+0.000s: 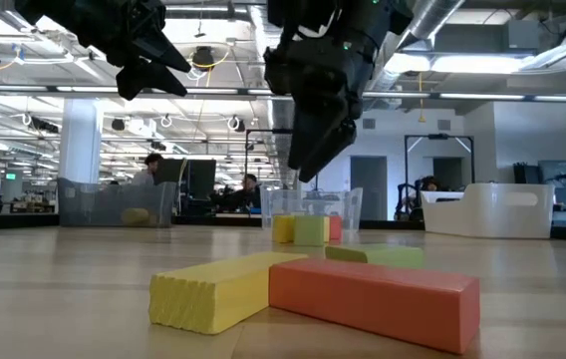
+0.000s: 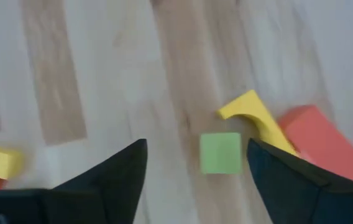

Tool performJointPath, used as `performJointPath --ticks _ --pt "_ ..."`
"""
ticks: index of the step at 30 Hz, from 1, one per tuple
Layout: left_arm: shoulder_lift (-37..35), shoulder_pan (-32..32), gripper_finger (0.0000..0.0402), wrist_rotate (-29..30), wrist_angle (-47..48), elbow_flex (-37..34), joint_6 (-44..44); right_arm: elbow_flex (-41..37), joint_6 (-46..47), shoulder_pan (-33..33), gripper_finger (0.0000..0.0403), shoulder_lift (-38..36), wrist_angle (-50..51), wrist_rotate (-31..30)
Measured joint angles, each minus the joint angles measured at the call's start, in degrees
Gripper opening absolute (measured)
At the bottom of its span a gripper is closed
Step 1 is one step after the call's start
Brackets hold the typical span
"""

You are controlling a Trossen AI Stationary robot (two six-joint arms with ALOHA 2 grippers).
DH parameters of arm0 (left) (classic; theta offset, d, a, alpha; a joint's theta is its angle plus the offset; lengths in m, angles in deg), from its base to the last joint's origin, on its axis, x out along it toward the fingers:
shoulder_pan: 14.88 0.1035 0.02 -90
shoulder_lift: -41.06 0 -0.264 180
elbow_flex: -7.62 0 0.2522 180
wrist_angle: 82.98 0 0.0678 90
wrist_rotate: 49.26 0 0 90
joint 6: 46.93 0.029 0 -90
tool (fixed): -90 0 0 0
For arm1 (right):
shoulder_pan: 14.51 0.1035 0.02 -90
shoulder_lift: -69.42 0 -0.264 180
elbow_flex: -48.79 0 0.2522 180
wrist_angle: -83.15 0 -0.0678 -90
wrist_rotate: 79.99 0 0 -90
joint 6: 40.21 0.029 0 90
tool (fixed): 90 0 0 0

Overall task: Sort & place blocks by color
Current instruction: Put the green block into the transparent bin

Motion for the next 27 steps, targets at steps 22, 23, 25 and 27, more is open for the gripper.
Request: performJointPath --ticks 22,23,25,27 --pt "0.02 0.02 0.0245 0.28 0.20 0.07 -0.37 -0.21 -6.74 0.04 0.0346 7.09 -0.55 -6.70" --pt "0.02 0.00 0.0245 0.28 0.09 0.07 -0.18 -0.15 -6.65 0.04 0.0344 7.47 -0.46 -7.29" --pt "0.02 0.02 0.0245 0.28 0.09 0.07 -0.11 -0.24 -6.65 0.02 0.0340 7.67 0.09 -7.32" --pt "0.02 0.02 0.0245 0.28 0.08 0.07 0.00 -0.09 -6.59 0.04 0.0337 8.26 -0.80 -7.38"
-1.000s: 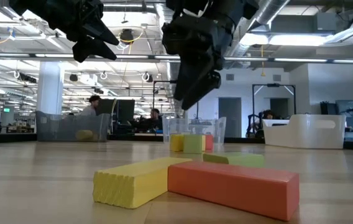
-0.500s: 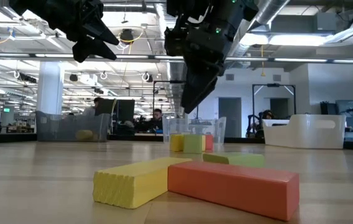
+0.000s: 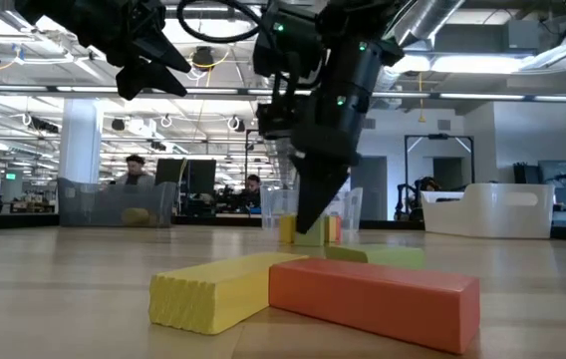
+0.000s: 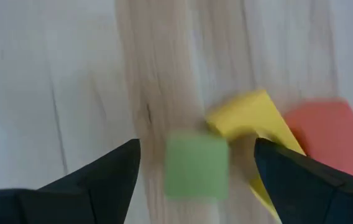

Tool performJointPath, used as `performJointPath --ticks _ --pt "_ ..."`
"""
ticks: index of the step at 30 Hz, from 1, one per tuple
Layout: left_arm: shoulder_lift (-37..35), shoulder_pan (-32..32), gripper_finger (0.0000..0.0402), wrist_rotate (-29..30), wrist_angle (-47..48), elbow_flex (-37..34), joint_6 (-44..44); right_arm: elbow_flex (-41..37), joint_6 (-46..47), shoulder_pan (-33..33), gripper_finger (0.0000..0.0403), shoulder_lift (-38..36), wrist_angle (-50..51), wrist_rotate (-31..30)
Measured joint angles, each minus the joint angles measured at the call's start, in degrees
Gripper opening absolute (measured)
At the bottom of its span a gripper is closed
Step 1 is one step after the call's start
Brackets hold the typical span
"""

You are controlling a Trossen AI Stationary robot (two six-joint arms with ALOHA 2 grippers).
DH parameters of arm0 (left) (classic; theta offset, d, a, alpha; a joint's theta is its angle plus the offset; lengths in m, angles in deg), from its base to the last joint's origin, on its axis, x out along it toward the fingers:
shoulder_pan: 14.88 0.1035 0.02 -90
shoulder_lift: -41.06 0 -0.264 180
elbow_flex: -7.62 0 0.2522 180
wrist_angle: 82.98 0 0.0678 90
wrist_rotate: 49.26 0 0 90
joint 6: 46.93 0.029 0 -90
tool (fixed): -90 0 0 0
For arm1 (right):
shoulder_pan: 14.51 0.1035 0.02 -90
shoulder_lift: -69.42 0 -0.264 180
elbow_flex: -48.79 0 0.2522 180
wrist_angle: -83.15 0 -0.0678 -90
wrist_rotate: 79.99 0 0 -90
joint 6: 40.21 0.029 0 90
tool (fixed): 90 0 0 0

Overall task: Sort & place blocks by color
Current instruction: Put the green block into the transparent bin

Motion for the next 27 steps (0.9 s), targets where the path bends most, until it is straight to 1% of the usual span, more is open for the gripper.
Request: performJointPath --ticks 6,10,13,17,18,23,25,27 --pt "0.00 -0.02 0.0245 -0.02 0.15 0.00 0.30 -0.09 1.10 0.00 0.0313 1.34 -0.41 0.99" --pt "0.02 -0.02 0.0245 0.00 0.37 0.00 0.54 -0.07 1.44 -0.08 0.0272 1.25 0.53 1.40" --pt "0.02 0.00 0.0245 0.09 0.32 0.00 0.93 -0.05 1.93 -0.57 0.0223 0.73 1.71 1.99" --pt "0.02 -0.02 0.0245 0.70 0.34 0.00 0.97 1.71 2.44 -1.52 0.0131 -0.32 5.79 2.41" --pt "0.02 0.00 0.0245 0.72 0.36 0.00 0.99 2.44 2.12 -1.76 0.0120 -0.66 6.08 3.03" --pt "0.02 0.00 0.0245 0.83 0.41 0.00 0.99 5.52 -0.43 -3.99 0.0120 -4.41 9.82 7.55" --pt "0.00 0.00 0.0245 0.85 0.41 0.00 0.87 6.93 -2.01 -5.12 0.0120 -6.71 11.86 7.80" --pt "0.02 -0.02 0.0245 0.85 0.76 0.00 0.79 7.97 -3.71 -6.73 0.0120 -9.44 12.78 6.63"
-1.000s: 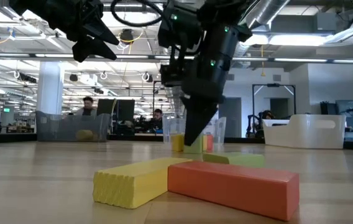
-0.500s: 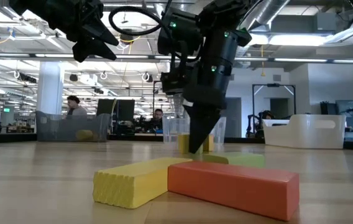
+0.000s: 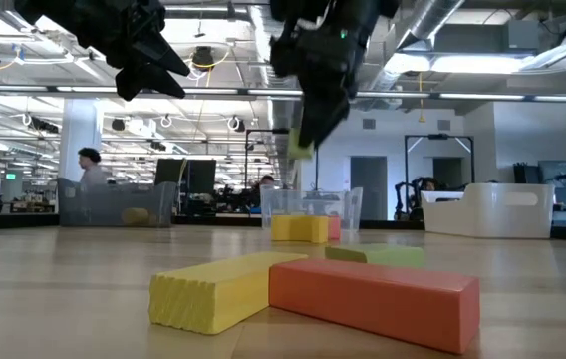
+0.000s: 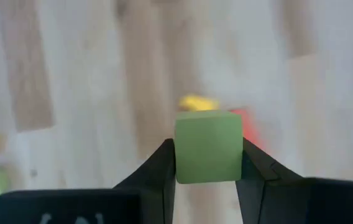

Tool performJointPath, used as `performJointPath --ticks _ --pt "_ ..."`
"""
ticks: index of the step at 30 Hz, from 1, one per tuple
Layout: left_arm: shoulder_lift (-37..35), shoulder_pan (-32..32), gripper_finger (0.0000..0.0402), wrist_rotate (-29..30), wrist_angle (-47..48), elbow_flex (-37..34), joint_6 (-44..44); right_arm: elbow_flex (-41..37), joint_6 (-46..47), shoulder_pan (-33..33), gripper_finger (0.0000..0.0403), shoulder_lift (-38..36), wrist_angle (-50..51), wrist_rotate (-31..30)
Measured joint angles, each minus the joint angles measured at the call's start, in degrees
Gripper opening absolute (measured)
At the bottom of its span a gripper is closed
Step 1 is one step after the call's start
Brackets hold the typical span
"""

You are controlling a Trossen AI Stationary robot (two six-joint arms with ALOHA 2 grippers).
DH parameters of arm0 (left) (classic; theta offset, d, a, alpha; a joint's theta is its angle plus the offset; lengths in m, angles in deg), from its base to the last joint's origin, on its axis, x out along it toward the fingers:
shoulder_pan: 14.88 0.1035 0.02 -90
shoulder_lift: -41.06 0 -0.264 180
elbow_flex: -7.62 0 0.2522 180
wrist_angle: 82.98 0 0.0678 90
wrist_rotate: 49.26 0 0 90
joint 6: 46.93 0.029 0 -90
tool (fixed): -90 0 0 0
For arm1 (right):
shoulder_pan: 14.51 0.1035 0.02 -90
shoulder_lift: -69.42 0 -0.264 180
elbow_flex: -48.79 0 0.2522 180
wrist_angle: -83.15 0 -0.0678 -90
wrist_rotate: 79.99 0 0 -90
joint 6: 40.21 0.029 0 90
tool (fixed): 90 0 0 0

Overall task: Sort & place blocks by color
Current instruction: Put the green block into the transparent bin

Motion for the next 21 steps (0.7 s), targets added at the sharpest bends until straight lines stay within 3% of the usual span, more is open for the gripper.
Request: performJointPath --ticks 8,16,21 --pt "0.00 0.01 0.0245 0.35 0.47 0.00 -0.79 1.18 -4.07 -12.20 0.0134 -5.99 -4.86 -5.10" --pt "-0.02 0.00 0.0245 1.09 0.55 0.00 -3.33 1.12 -0.25 -23.78 0.0142 0.20 -12.27 -4.86" --pt "0.00 -0.06 0.0245 0.68 0.86 0.00 -4.51 1.12 2.75 -28.24 0.0184 2.83 -12.76 -4.85"
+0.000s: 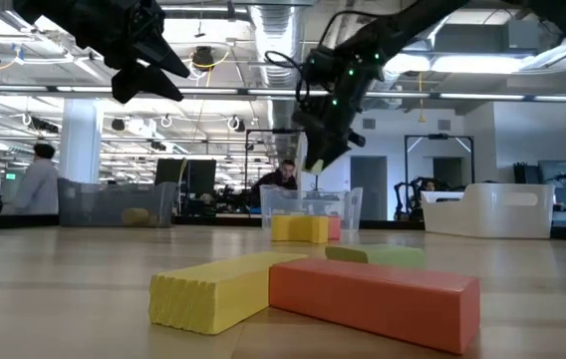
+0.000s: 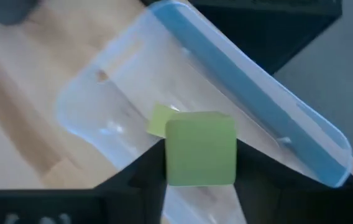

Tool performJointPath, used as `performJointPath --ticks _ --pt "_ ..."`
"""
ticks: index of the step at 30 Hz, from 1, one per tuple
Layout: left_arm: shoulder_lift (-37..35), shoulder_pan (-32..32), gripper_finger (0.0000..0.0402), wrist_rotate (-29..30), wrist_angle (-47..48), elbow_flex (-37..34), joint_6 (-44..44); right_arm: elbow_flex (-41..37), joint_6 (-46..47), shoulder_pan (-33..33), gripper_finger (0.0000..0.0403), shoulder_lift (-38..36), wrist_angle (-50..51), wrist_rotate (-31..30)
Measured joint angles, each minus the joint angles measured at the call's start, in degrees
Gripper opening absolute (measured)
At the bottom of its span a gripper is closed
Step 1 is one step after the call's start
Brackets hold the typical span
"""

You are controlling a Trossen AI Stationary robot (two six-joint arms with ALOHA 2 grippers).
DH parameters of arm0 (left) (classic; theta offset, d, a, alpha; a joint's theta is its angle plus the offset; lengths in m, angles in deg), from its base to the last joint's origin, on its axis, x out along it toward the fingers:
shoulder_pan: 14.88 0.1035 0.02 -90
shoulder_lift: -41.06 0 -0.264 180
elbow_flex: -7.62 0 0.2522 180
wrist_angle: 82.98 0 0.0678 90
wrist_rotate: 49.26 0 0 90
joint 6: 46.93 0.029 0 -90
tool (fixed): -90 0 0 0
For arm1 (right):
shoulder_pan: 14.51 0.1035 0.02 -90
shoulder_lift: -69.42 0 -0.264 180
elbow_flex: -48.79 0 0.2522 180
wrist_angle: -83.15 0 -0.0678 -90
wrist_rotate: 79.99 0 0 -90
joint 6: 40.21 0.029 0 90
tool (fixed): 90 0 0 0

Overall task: Sort & place blocks by color
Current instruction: Put the green block into the transparent bin, then put the yellow block into the black bin

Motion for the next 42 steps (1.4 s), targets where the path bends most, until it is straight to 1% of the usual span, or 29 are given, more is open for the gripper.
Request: performJointPath --ticks 6,11,15,18,20,23,25,28,31,33,35,40,42 --pt "0.00 -0.98 0.0245 0.53 1.43 -0.02 -1.22 0.00 0.10 -2.48 0.0261 0.29 0.73 0.18" --pt "-0.01 -1.58 0.0245 2.41 1.44 -0.02 -1.36 0.00 0.10 -2.91 0.0290 -0.81 1.04 0.26" --pt "-0.02 -1.58 0.0245 2.99 1.42 -0.02 -1.36 0.00 0.12 -2.13 0.0294 -1.63 2.07 0.87" --pt "-0.02 -1.58 0.0245 2.97 1.87 -0.02 -1.36 0.00 0.26 -0.83 0.0295 -3.03 3.63 4.28" --pt "-0.02 -1.58 0.0245 2.96 4.05 -0.02 -1.81 0.00 0.44 0.51 0.0295 -3.74 5.39 6.63" --pt "-0.02 -1.59 0.0245 2.90 10.15 -0.02 -4.03 0.00 0.68 3.25 0.0295 -4.20 9.63 9.73" --pt "-0.02 -1.60 0.0245 2.35 15.19 -0.02 -6.85 0.00 0.66 5.51 0.0295 -4.58 12.15 10.73" --pt "-0.02 -1.60 0.0245 1.60 23.71 -0.02 -10.75 0.00 0.67 9.06 0.0295 -4.54 15.97 10.84" --pt "0.80 -1.60 0.0245 1.38 31.96 -0.02 -13.41 0.00 0.66 12.78 0.0295 -4.52 17.52 10.83" --pt "1.93 -1.60 0.0245 -0.08 35.66 -0.04 -13.04 0.00 0.65 15.29 0.0295 -4.51 17.65 10.81" --pt "3.85 -1.60 0.0245 -2.32 37.39 -0.04 -12.56 0.00 0.64 17.37 0.0295 -4.51 16.92 10.81" --pt "11.99 -1.60 0.0245 -9.03 37.76 -0.04 -10.73 0.00 0.63 21.18 0.0295 -4.51 15.55 10.79" --pt "15.73 -1.60 0.0245 -10.57 40.58 -0.04 -8.63 0.00 0.63 21.78 0.0295 -4.51 15.72 10.75"
